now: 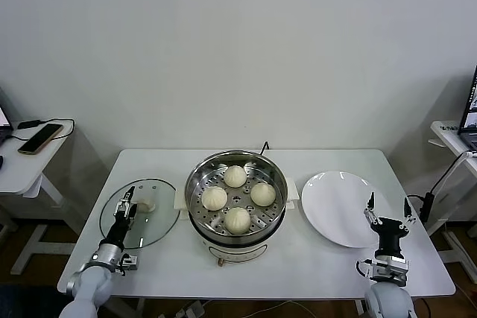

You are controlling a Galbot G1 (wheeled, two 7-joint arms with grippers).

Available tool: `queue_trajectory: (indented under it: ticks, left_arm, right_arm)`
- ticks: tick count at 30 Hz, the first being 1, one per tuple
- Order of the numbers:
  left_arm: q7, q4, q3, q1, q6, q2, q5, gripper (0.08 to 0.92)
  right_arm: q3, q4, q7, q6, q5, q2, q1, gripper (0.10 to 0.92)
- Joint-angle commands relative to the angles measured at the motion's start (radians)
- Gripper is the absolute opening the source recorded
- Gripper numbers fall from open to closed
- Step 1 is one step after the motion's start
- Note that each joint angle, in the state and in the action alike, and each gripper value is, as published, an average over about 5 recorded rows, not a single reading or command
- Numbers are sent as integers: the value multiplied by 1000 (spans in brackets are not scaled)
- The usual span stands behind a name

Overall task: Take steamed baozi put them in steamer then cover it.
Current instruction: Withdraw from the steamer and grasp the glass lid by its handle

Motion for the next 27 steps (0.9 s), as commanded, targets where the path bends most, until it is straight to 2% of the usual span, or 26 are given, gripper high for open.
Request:
queue_trajectory:
  ticks: [1, 5, 10, 13, 27]
  left_arm:
    - [1, 3, 12, -17, 5, -15, -5, 823]
    - [4, -11, 18, -20, 9, -20, -12, 823]
    - [-1, 47, 24, -56, 6, -24, -5, 823]
    - [-1, 61, 23, -66, 7, -29, -3, 792]
    - [7, 71, 14, -70, 2, -33, -8, 394]
  right_arm:
    - [6, 2, 0, 1, -4, 1, -4, 823]
    - [6, 2, 0, 1, -8, 3, -3, 823]
    - [6, 1, 1, 1, -15, 8, -2, 823]
    - [6, 0, 1, 2, -18, 10, -2, 823]
    - [4, 0, -1, 6, -23, 13, -2, 823]
